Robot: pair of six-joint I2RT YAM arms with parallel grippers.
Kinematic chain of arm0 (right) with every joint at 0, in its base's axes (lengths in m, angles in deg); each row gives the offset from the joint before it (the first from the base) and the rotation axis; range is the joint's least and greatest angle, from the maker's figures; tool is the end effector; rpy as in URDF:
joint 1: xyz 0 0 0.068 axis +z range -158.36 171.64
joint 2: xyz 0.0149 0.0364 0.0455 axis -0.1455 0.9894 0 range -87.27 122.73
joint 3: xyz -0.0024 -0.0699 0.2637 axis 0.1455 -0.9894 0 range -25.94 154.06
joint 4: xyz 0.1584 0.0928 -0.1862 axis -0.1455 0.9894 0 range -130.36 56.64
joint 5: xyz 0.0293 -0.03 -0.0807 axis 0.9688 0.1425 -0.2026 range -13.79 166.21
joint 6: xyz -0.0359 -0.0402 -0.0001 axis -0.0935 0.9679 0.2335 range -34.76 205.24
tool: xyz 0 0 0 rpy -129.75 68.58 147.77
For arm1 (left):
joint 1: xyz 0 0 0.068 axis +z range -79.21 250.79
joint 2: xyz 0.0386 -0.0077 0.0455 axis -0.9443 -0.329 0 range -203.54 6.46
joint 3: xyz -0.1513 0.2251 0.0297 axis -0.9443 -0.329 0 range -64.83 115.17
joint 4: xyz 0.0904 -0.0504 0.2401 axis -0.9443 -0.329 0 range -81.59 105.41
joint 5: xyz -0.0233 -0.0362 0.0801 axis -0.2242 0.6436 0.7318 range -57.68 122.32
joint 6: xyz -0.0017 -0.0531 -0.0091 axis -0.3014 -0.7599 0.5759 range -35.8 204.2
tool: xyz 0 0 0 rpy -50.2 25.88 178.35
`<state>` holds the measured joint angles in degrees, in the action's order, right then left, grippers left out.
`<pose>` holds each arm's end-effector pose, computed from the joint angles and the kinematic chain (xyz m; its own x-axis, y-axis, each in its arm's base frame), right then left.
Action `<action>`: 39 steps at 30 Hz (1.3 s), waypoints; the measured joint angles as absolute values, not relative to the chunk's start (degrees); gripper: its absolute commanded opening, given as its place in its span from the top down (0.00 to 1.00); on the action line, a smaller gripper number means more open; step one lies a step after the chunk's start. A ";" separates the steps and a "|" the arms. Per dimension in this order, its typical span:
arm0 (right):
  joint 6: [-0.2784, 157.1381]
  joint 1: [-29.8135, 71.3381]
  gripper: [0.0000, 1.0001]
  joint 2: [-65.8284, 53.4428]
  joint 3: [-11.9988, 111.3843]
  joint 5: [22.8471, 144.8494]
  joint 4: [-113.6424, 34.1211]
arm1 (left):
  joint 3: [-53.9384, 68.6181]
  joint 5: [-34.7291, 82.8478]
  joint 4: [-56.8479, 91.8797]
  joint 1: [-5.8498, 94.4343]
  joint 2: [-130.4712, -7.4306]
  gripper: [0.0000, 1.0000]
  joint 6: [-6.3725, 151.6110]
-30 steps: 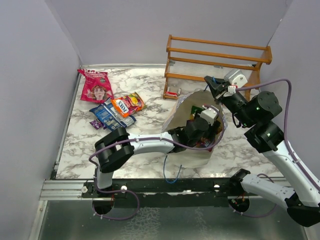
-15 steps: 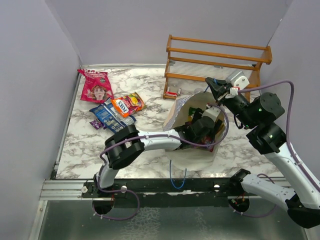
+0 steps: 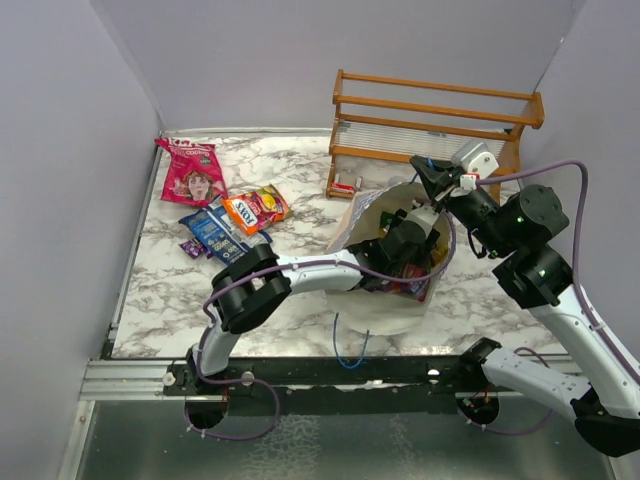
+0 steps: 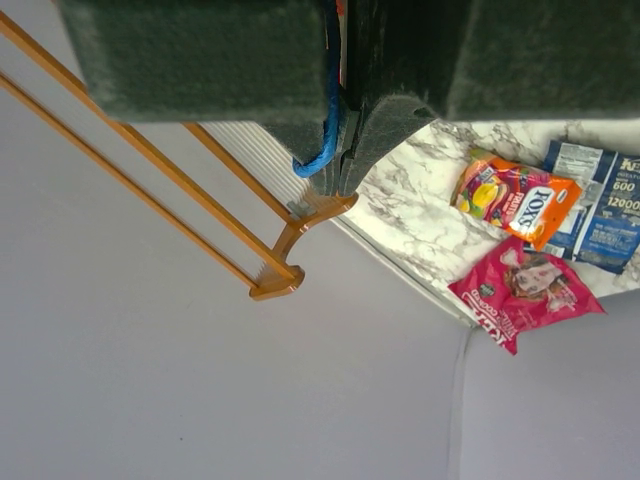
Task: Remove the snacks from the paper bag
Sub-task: Take out the snack from the paper bag.
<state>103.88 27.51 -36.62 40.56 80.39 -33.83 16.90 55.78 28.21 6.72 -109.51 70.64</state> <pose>0.1445 0.1075 0.4600 0.3297 -0.1549 -0.9313 -0.5672 0.7561 -0.3266 0.2188 -0.4176 0.2238 -0.3108 0.1474 -0.9390 0.6070 0.7910 -0.0768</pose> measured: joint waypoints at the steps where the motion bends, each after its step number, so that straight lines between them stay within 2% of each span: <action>1: 103.90 27.51 0.98 -36.62 40.56 80.37 -33.81 | 17.32 55.41 28.12 6.72 -109.79 0.48 70.79; 5: 103.94 27.51 0.98 -36.75 40.56 80.35 -33.77 | 19.61 53.53 26.37 6.72 -110.67 0.64 71.31; 15: 105.10 27.51 0.98 -36.95 40.56 79.93 -33.44 | 18.63 47.61 22.64 6.76 -108.13 0.86 69.02; 18: 105.58 27.51 0.98 -37.12 40.56 79.37 -33.50 | 17.06 46.08 22.16 6.76 -105.53 0.99 67.75; 33: 106.09 27.51 0.98 -37.36 40.54 75.28 -33.53 | 13.60 43.63 18.66 5.76 -97.18 1.00 65.63; 39: 106.04 27.51 0.98 -37.32 40.54 71.72 -33.46 | 8.07 40.05 14.40 5.41 -84.55 1.00 69.35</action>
<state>106.04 27.51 -37.32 40.54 71.72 -33.46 8.07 40.05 14.40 5.41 -84.55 69.35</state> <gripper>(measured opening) 0.023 0.012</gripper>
